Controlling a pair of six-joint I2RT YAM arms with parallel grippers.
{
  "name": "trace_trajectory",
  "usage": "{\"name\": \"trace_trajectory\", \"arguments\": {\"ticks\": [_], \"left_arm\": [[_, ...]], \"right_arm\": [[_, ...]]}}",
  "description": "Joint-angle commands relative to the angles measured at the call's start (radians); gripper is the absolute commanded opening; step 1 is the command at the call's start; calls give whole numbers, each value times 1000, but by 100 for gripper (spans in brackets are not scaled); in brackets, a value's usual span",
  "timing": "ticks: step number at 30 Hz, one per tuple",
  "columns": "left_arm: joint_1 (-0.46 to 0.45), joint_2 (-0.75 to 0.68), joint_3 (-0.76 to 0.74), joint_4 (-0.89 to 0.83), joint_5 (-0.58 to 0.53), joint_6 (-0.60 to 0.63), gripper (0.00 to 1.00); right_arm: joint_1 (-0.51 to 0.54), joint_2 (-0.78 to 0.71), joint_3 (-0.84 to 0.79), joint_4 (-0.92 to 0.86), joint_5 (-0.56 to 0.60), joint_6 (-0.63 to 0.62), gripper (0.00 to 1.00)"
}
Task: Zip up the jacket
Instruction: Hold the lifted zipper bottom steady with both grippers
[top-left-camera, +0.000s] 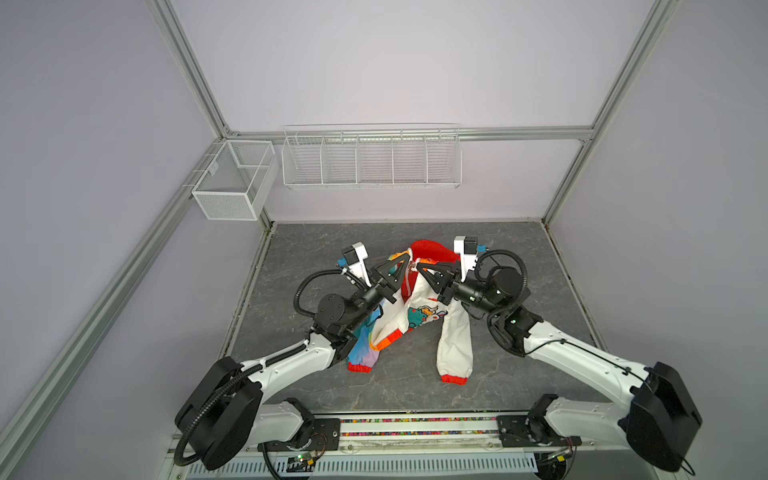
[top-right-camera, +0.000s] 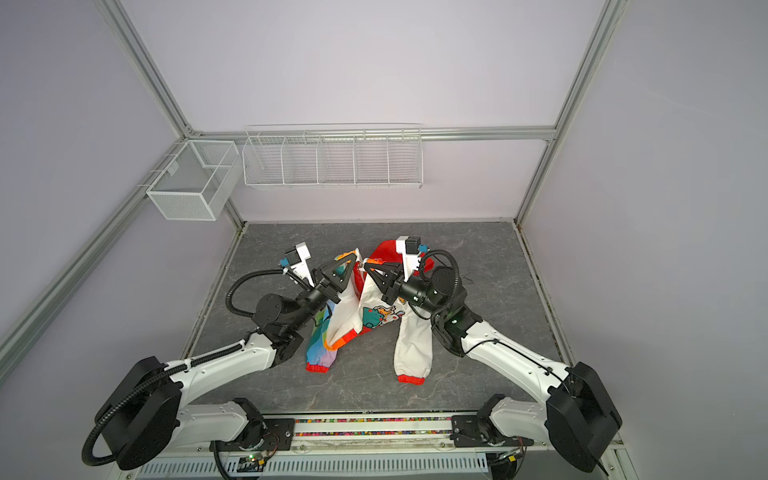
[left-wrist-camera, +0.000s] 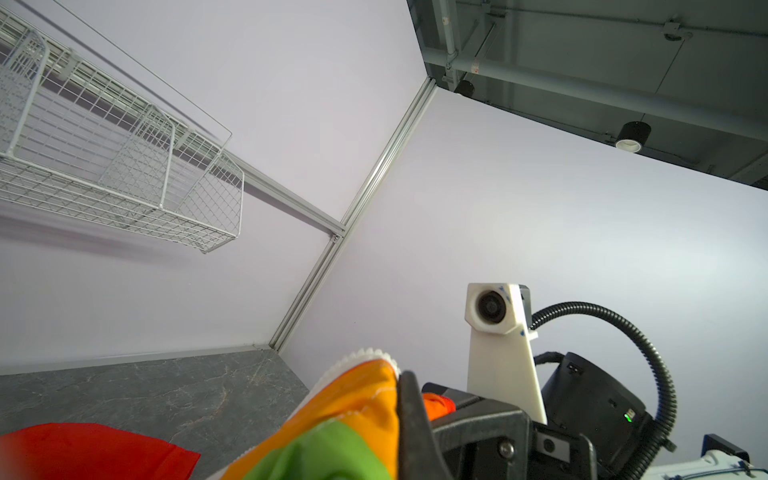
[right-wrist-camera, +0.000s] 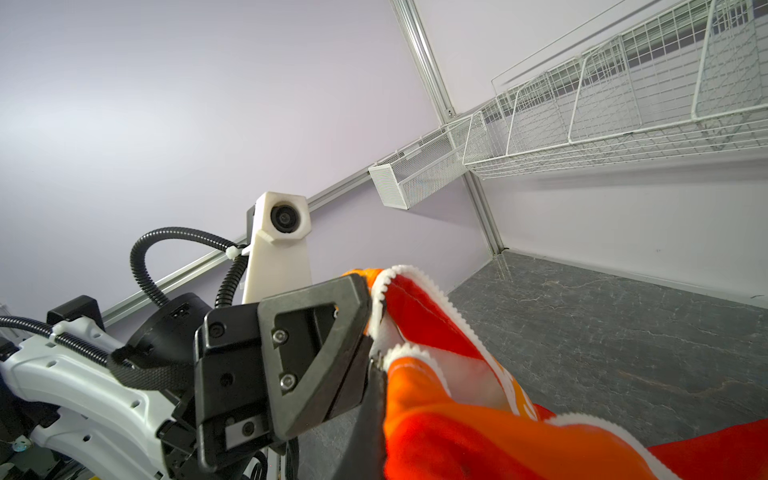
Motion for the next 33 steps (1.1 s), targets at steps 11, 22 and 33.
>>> {"name": "trace_trajectory", "arguments": {"ticks": [11, 22, 33], "left_arm": [[3, 15, 5, 76, 9, -11, 0], [3, 23, -4, 84, 31, -27, 0], [3, 30, -8, 97, 41, -38, 0]], "right_arm": [[-6, 7, 27, 74, -17, 19, 6], [-6, 8, 40, 66, -7, 25, 6], [-5, 12, 59, 47, 2, 23, 6]]}}
